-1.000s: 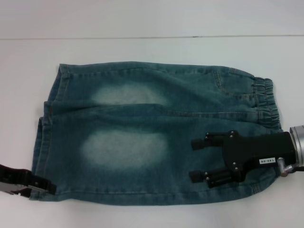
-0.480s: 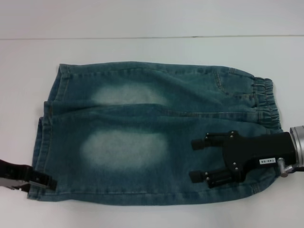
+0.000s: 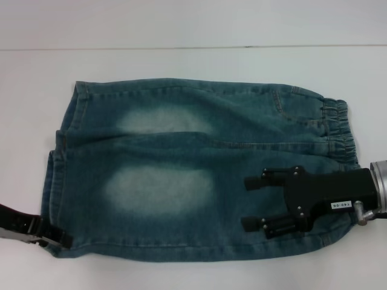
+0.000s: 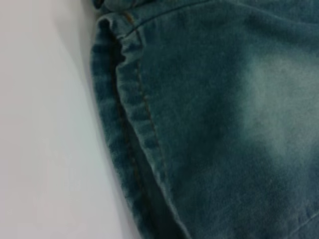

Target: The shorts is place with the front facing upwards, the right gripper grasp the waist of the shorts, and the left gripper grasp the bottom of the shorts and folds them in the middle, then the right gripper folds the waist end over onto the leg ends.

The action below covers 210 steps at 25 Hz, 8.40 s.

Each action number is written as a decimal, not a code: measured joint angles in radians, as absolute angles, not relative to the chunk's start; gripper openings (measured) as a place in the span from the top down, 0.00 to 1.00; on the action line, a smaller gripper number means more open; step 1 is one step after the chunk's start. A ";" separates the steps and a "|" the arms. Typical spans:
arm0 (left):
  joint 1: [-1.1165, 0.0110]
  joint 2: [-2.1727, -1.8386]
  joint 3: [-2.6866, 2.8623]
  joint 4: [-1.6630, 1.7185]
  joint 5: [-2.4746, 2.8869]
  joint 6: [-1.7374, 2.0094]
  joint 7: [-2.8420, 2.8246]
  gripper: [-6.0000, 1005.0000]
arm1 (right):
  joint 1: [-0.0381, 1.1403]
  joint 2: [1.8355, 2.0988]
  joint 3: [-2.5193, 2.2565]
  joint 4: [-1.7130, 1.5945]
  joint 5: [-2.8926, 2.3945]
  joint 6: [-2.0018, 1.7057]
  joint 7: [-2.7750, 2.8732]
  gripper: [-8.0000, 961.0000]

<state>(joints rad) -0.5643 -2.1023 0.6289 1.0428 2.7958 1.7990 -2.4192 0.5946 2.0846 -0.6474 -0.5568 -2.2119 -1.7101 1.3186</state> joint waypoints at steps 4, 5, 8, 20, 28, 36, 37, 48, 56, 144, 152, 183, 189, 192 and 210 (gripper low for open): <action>-0.570 -2.105 0.630 1.043 2.795 1.797 -2.413 0.54 | 0.594 2.084 -0.646 -0.557 -2.212 -1.710 1.313 0.02; -0.571 -2.105 0.630 1.043 2.795 1.797 -2.413 0.62 | 0.594 2.084 -0.644 -0.557 -2.212 -1.710 1.312 0.02; -0.574 -2.105 0.631 1.043 2.795 1.799 -2.413 0.68 | 0.594 2.083 -0.642 -0.557 -2.212 -1.710 1.310 0.02; -0.586 -2.101 0.630 1.037 2.795 1.794 -2.412 0.94 | 0.597 2.066 -0.599 -0.599 -2.178 -1.722 1.404 0.02; -0.611 -2.086 0.628 1.037 2.754 1.769 -2.410 0.97 | 0.613 2.023 -0.663 -0.893 -2.211 -1.743 1.823 0.02; -0.643 -2.082 0.628 1.040 2.745 1.733 -2.397 0.97 | 0.658 2.005 -0.750 -1.151 -2.522 -1.929 1.906 0.02; -0.645 -2.081 0.628 1.038 2.743 1.729 -2.396 0.97 | 0.662 2.006 -0.751 -1.161 -2.551 -1.941 1.905 0.02; -0.662 -2.082 0.628 1.033 2.715 1.708 -2.386 0.97 | 0.713 2.016 -0.790 -1.159 -2.887 -1.954 1.918 0.02; -0.663 -2.087 0.630 1.034 2.714 1.701 -2.381 0.97 | 0.700 2.030 -0.881 -1.056 -2.904 -1.837 1.969 0.02; -0.686 -2.040 0.488 0.898 2.432 1.278 -2.281 0.97 | 0.525 1.917 -0.312 -0.608 -2.265 -1.536 1.855 0.97; -0.696 -2.046 0.498 0.860 2.393 1.148 -2.216 0.97 | 0.540 1.935 -0.316 -0.606 -2.251 -1.438 1.838 0.98; -0.693 -2.082 0.655 0.805 2.395 0.852 -2.170 0.96 | 0.648 1.983 -0.337 -0.487 -2.234 -1.041 1.637 0.98; -0.698 -2.077 0.653 0.779 2.395 0.855 -2.173 0.93 | 0.655 1.990 -0.344 -0.479 -2.234 -0.987 1.643 0.96; -0.687 -2.084 0.653 0.780 2.394 0.836 -2.174 0.91 | 0.655 1.993 -0.342 -0.479 -2.234 -0.978 1.649 0.93; -0.595 -2.101 0.646 0.894 2.145 1.172 -1.907 0.25 | 0.603 1.924 -0.364 -0.594 -2.209 -1.203 1.831 0.39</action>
<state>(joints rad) -0.5953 -2.1005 0.6455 0.8940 2.1451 1.1718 -1.9069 0.6030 1.9243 -0.3638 -0.5937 -2.2087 -1.2030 1.8315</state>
